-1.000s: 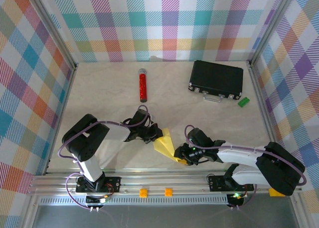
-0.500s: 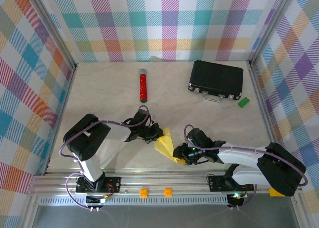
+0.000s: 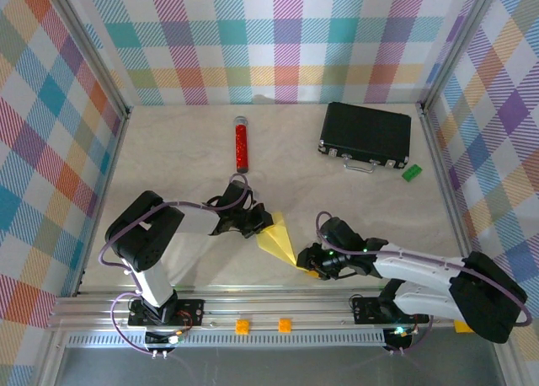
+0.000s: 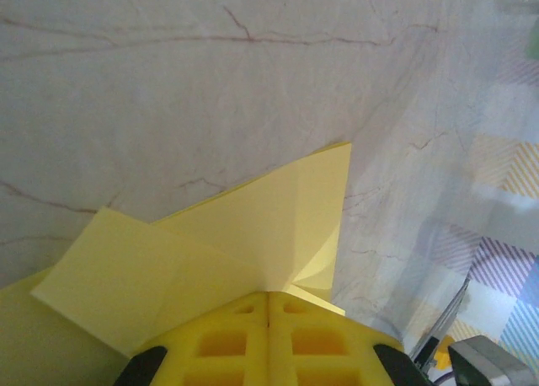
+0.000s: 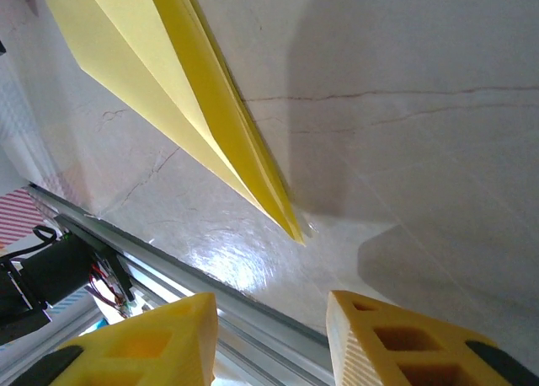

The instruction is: Fold a paper plane with a square sheet of paper (pick it up from the middle)

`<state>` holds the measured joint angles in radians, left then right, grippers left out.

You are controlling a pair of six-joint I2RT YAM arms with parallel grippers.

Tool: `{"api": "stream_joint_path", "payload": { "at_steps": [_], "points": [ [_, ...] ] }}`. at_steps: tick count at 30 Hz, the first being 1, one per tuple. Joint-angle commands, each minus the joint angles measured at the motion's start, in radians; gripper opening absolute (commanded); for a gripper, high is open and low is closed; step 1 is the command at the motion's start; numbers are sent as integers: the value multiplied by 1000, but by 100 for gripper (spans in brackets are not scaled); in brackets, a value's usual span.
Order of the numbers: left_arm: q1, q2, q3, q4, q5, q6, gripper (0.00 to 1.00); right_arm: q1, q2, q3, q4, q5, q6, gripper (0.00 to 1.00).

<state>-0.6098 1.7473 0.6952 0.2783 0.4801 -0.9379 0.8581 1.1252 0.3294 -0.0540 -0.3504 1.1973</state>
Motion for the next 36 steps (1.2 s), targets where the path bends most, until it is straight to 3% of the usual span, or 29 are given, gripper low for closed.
{"api": "stream_joint_path", "payload": {
  "at_steps": [1,9,23,36],
  "points": [
    [16,14,-51,-8,-67,-57,0,4,50,4,99,-46,19,40],
    [16,62,-103,124,-1,-122,0,4,118,-3,165,-3,43,38],
    [16,20,-86,48,-12,-83,0,0,-27,-47,41,74,69,37],
    [5,19,-92,69,11,-102,0,0,105,-62,180,60,93,37]
  ]
}}
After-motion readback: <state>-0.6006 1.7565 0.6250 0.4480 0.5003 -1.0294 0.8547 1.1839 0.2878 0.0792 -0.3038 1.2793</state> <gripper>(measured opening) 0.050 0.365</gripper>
